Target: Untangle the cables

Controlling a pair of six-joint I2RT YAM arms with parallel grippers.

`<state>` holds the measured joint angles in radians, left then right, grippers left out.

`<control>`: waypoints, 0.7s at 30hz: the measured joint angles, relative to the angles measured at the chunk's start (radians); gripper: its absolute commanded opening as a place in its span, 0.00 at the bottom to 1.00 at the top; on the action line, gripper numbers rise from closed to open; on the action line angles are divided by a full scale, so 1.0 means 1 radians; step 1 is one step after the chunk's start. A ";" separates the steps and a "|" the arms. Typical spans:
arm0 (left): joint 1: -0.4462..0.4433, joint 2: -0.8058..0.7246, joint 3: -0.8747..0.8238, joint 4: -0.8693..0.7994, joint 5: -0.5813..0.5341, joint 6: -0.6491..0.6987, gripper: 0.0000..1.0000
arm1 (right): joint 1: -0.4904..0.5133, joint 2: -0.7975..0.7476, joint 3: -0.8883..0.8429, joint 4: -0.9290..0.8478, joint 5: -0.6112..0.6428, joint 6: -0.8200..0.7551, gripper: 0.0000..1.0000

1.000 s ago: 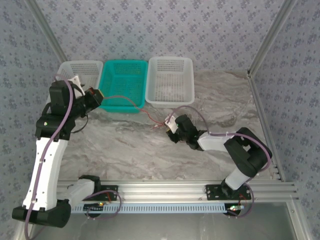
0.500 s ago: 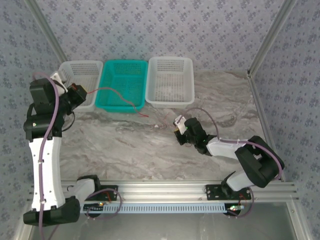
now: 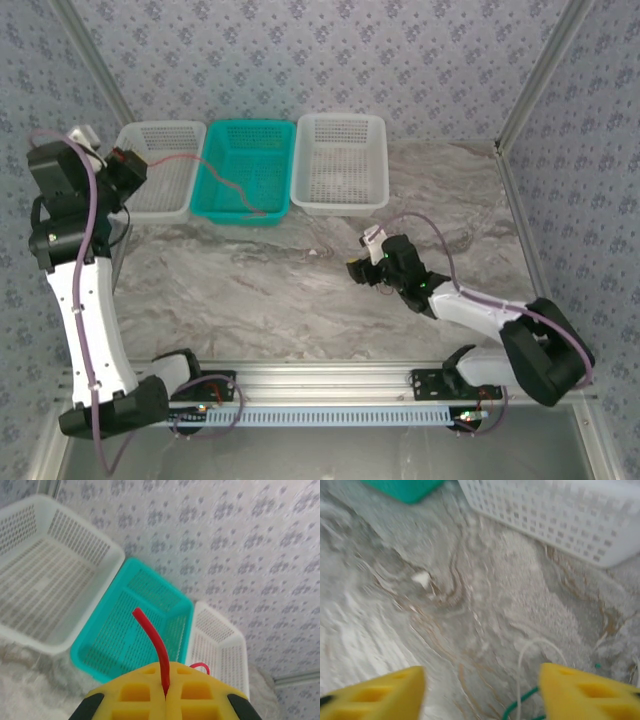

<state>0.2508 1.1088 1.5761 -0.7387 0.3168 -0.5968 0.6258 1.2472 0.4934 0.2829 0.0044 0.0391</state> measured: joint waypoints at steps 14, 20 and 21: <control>0.051 0.182 0.138 0.170 -0.311 -0.004 0.00 | 0.007 -0.214 0.118 -0.164 -0.002 0.073 1.00; 0.098 0.282 0.149 0.203 -0.424 0.041 0.00 | 0.006 -0.229 0.159 -0.243 0.000 0.081 1.00; 0.106 0.309 0.158 0.205 -0.439 0.049 0.00 | 0.005 -0.229 0.167 -0.256 0.000 0.081 1.00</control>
<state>0.3569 1.4174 1.7340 -0.5339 -0.1223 -0.5480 0.6308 1.0187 0.6601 0.0269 0.0044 0.1204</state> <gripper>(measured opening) 0.061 0.999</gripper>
